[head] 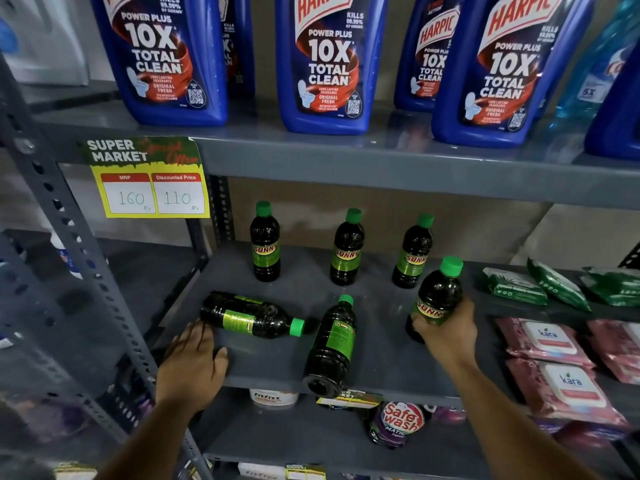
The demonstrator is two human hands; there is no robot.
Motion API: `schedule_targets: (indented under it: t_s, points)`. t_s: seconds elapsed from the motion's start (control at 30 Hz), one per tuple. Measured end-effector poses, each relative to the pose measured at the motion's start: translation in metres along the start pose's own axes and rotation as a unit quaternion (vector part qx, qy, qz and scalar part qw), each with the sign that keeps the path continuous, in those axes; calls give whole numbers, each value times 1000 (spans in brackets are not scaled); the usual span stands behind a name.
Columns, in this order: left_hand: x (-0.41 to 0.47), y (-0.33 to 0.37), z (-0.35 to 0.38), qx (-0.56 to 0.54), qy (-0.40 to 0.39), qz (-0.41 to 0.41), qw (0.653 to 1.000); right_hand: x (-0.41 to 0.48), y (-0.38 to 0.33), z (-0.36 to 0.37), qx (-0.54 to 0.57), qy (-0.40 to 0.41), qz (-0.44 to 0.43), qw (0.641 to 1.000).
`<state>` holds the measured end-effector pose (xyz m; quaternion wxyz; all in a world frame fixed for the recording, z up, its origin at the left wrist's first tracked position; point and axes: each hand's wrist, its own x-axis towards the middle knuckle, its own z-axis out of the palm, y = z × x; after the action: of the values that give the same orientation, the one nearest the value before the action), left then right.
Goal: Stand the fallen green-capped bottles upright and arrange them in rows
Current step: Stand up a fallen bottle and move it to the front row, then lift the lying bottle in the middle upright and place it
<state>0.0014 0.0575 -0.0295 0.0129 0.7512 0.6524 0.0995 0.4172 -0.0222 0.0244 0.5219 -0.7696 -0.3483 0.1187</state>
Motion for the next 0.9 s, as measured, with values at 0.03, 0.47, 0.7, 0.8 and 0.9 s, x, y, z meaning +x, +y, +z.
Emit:
schedule_targets:
  t_s: [0.03, 0.47, 0.7, 0.8, 0.9]
  points:
    - [0, 0, 0, -1, 0, 0, 1000, 0, 3, 2, 5, -13, -2, 1000]
    - [-1, 0, 0, -5, -9, -2, 1000, -23, 22, 10, -75, 20, -37, 996]
    - [1, 0, -1, -3, -11, 0, 1000, -91, -40, 67, -74, -201, -104, 971]
    - [-2, -1, -1, -20, -10, 3, 1000, -89, -62, 90, -120, -278, 69, 951]
    - [-3, -1, -3, -30, -7, 6, 999, -80, -71, 98, -90, -292, 155, 939]
